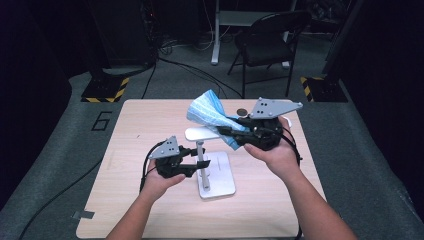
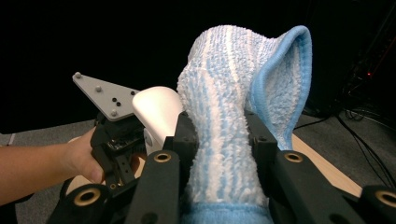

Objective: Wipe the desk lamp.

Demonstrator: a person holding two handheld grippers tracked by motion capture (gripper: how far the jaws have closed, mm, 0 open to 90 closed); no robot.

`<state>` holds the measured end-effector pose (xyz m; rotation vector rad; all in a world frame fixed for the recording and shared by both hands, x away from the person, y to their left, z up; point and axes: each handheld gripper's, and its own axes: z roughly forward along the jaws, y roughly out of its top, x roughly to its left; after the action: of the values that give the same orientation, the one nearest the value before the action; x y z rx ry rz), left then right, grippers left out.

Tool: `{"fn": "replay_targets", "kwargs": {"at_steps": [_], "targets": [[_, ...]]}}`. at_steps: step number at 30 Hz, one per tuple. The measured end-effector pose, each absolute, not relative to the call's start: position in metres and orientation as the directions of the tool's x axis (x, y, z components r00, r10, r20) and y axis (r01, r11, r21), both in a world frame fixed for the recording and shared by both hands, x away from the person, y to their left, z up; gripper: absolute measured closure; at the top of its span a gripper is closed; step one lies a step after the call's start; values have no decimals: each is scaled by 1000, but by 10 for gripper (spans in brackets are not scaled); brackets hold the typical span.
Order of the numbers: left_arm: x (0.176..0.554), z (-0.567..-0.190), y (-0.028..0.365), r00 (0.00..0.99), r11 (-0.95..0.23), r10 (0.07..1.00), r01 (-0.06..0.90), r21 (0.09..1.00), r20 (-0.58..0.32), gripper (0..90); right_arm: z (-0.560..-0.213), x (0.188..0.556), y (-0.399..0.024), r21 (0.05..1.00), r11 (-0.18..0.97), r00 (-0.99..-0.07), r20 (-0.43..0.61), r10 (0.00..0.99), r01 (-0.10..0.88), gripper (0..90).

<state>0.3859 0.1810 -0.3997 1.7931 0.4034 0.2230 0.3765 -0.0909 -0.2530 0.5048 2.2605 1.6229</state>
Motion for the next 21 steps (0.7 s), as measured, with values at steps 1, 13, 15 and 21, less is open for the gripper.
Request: {"fn": "replay_targets", "kwargs": {"at_steps": [1, 13, 15, 21], "targets": [[386, -400, 181, 921, -217, 386, 153, 964, -59, 518, -253, 376, -89, 951, 292, -891, -45, 451, 100, 711], [384, -399, 180, 917, -228, 396, 148, 962, -47, 522, -250, 374, -64, 950, 304, -911, -54, 408, 79, 710], [383, -399, 180, 916, -234, 398, 145, 961, -41, 522, -250, 373, -59, 950, 306, -916, -61, 397, 69, 710], [384, -399, 179, 915, -242, 403, 135, 961, -27, 524, -249, 372, -51, 949, 309, -922, -62, 382, 64, 709]]}}
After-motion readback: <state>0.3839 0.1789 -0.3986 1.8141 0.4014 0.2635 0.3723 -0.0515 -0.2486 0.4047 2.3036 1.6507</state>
